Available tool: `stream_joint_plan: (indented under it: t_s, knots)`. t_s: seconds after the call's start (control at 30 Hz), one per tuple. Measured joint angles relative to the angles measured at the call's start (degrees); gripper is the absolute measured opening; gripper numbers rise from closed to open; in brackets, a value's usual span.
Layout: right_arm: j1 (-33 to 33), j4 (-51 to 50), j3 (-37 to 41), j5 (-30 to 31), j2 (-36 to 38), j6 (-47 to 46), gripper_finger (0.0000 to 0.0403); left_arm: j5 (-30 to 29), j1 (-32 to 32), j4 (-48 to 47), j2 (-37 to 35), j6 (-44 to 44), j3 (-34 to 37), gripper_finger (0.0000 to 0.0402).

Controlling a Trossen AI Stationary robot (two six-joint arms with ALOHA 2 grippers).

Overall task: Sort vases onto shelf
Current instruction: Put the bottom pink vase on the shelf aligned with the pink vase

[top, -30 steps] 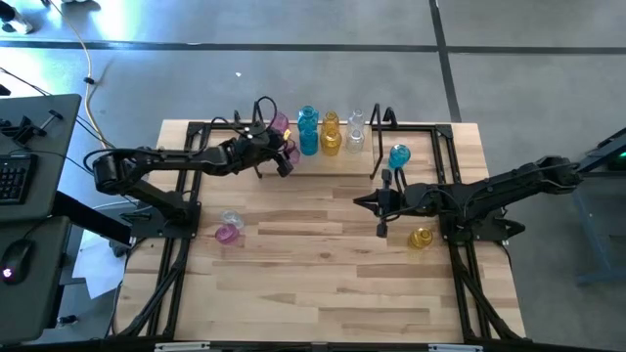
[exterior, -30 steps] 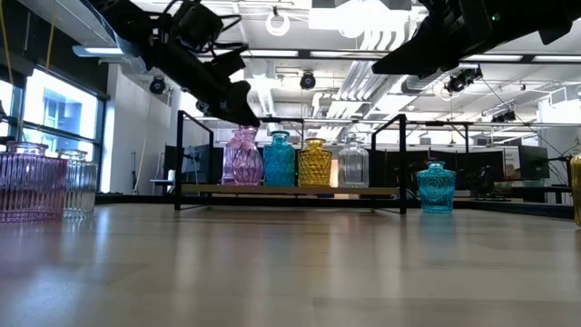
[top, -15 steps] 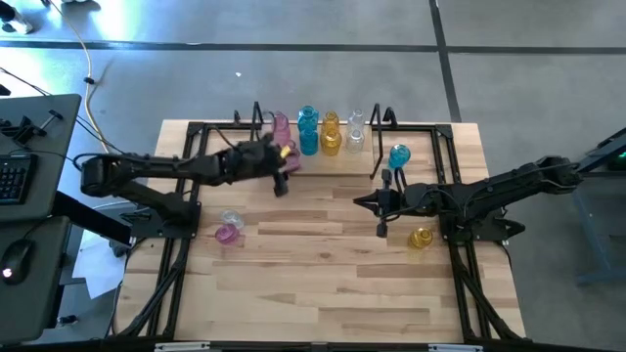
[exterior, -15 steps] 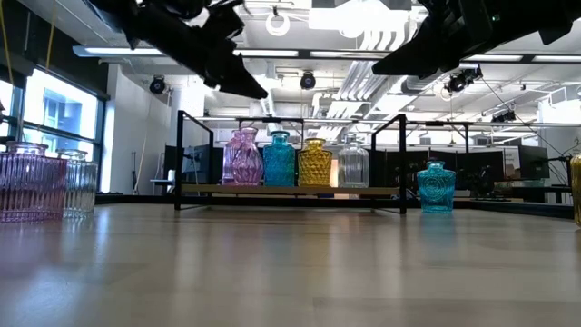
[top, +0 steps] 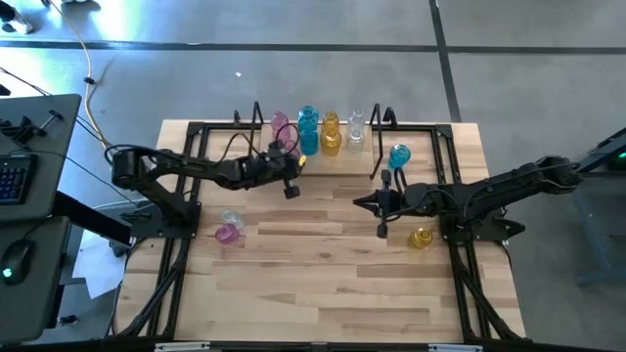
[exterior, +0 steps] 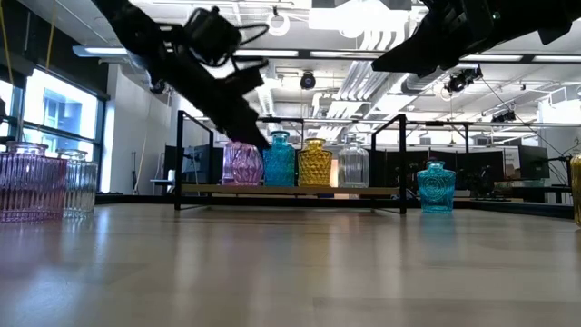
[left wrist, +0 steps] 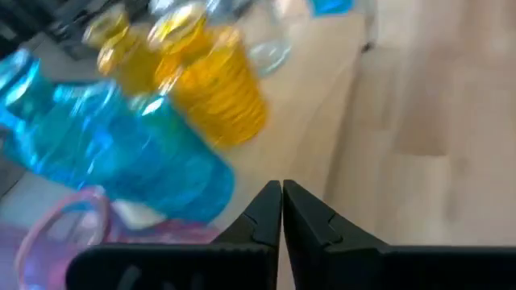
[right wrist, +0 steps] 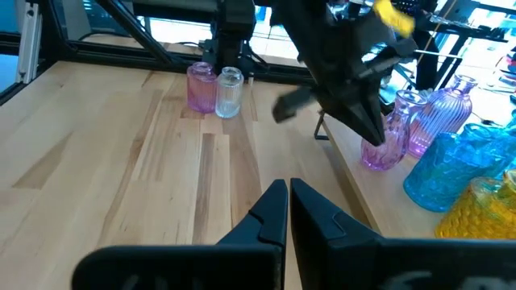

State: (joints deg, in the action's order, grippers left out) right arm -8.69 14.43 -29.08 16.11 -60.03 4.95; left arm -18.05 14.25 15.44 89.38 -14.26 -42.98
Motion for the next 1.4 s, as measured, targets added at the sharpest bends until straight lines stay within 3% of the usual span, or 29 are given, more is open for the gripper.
stream_joint_plan:
  t_s: [0.57,1.4]
  knots:
    - [0.0,-0.4,0.0,-0.1,0.0,0.0,0.0,-9.5,2.8,1.5,4.5,1.6,0.0,0.0001]
    - [0.0,-0.4,0.0,-0.1,0.0,0.0,0.0,-15.3,5.0,-1.3,4.5,5.2,0.0,0.0]
